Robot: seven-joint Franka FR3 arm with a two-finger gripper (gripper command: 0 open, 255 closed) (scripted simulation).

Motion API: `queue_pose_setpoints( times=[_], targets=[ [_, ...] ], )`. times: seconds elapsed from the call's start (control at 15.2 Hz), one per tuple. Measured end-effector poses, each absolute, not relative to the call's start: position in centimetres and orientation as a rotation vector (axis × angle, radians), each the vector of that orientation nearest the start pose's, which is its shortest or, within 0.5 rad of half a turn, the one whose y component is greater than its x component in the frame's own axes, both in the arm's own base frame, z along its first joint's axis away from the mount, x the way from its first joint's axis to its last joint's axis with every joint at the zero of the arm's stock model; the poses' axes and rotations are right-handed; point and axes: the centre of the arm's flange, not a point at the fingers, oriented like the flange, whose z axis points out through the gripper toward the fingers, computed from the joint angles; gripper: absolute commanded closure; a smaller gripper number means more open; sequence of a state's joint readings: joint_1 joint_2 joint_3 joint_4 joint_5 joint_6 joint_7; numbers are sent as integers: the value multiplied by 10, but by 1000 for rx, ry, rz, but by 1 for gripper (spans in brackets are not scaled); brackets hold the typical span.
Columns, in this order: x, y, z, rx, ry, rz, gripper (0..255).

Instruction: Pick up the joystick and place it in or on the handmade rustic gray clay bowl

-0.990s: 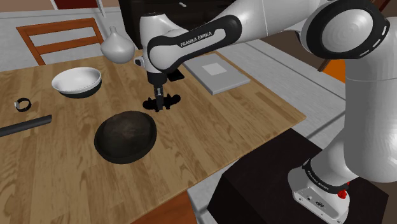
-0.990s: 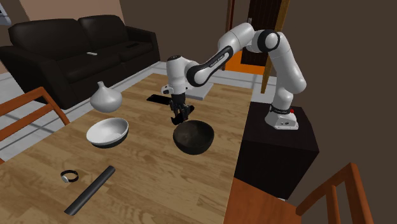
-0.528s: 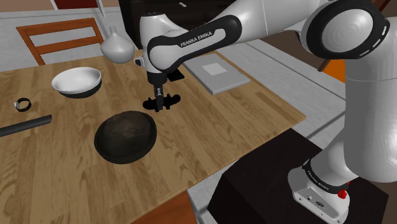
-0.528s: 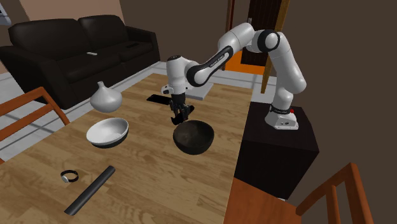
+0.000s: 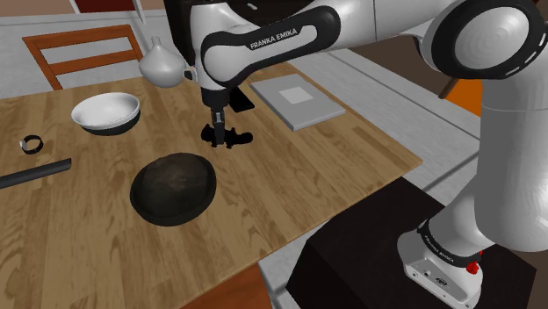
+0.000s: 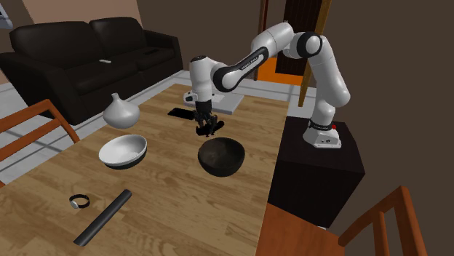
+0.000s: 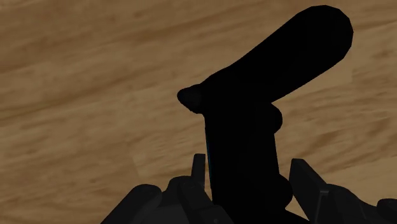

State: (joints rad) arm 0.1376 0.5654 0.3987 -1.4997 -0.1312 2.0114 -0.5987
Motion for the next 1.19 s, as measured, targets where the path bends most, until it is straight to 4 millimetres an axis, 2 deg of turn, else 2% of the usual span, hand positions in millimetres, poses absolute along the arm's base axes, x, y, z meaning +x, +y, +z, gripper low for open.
queue_pose_setpoints(
  times=[1.19],
  targets=[
    [625,311,453,-2570,-1642,9,255]
  ],
)
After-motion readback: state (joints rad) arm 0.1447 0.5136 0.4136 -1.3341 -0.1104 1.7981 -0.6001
